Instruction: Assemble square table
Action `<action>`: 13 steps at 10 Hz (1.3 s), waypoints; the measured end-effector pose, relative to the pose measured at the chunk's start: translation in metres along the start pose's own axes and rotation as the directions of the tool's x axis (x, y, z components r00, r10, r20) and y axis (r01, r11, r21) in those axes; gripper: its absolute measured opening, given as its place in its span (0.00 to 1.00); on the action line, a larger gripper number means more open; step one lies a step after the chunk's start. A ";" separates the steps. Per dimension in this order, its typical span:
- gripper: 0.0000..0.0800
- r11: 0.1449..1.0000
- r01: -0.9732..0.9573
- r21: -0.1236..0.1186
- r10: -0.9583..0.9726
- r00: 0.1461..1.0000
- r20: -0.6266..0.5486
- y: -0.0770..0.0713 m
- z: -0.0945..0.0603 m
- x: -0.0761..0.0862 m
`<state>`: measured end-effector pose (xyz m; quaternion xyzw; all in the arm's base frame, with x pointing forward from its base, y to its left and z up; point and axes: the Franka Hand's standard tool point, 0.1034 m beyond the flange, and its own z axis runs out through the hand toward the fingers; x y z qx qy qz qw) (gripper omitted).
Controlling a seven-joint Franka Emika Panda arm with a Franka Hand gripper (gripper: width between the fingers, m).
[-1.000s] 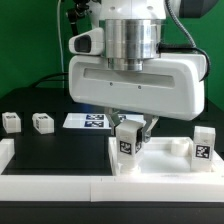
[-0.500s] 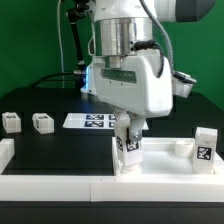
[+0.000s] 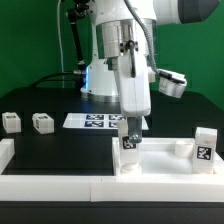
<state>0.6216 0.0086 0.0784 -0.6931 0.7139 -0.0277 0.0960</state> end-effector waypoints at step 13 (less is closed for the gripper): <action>0.81 0.480 0.875 -0.064 -0.877 0.481 0.003 0.013 0.006 0.016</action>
Offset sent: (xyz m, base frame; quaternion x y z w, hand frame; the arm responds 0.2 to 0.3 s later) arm 0.0000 0.0000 0.0000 0.0000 0.0000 -0.1296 0.9916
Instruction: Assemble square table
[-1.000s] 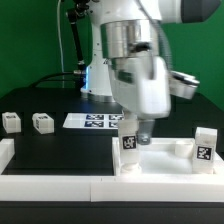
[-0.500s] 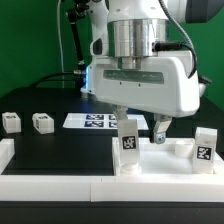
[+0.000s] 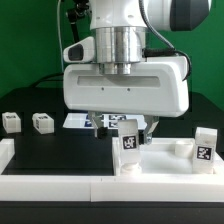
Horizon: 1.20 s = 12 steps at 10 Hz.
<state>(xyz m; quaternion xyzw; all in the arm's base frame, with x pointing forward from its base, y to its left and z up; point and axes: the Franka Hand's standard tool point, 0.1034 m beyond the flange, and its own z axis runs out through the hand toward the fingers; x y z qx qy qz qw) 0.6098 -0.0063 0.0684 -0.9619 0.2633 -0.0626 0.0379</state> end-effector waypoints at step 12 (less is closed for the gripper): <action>0.36 0.918 -0.397 0.016 0.397 0.918 0.014 -0.011 -0.001 -0.002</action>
Offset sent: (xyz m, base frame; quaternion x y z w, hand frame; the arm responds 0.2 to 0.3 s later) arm 0.0000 0.0000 0.0000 0.0000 0.0000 0.0650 0.9979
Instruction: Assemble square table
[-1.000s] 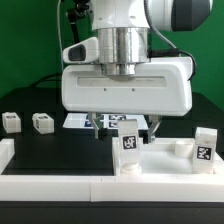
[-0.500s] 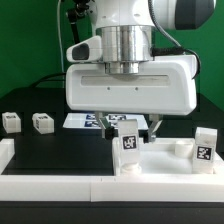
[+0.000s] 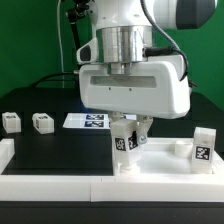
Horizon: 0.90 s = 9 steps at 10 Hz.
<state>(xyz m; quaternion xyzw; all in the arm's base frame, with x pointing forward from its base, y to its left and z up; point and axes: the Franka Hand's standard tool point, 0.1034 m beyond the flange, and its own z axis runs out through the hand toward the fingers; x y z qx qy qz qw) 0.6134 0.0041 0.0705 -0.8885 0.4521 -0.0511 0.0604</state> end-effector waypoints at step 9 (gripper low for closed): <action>0.36 0.828 -0.558 -0.062 0.561 0.825 0.072 -0.017 0.004 -0.006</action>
Offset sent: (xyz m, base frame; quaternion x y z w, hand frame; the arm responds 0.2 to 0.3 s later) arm 0.0259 0.0236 0.0033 -0.0302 -0.0395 0.2069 0.9771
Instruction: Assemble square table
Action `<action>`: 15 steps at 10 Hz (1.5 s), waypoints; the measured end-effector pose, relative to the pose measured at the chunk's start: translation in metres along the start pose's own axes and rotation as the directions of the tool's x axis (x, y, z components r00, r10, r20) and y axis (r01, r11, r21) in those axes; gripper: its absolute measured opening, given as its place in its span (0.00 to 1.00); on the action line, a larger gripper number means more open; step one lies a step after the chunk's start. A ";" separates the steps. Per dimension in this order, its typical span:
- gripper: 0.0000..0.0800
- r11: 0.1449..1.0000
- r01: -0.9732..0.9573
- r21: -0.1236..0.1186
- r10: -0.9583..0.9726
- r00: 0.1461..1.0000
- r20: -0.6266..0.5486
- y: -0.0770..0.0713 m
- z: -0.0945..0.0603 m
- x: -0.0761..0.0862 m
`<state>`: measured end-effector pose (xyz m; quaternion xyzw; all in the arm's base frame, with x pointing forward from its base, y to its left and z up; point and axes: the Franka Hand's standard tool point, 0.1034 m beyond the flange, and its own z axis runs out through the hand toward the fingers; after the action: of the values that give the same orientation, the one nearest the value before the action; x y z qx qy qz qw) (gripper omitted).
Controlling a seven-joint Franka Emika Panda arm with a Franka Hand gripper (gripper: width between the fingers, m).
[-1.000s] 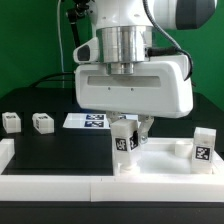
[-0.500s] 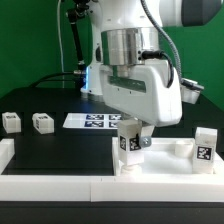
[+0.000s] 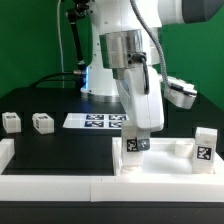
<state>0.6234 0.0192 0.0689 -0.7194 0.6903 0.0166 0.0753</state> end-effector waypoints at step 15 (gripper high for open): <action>0.49 0.225 0.972 -0.072 -0.974 0.224 -0.014 -0.005 -0.015 0.009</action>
Offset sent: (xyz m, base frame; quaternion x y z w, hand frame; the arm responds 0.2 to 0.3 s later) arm -0.0216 -0.0037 0.0250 -0.1040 0.0091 -0.3246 0.9401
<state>0.6278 0.0081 0.0825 -0.9943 0.0941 -0.0377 0.0330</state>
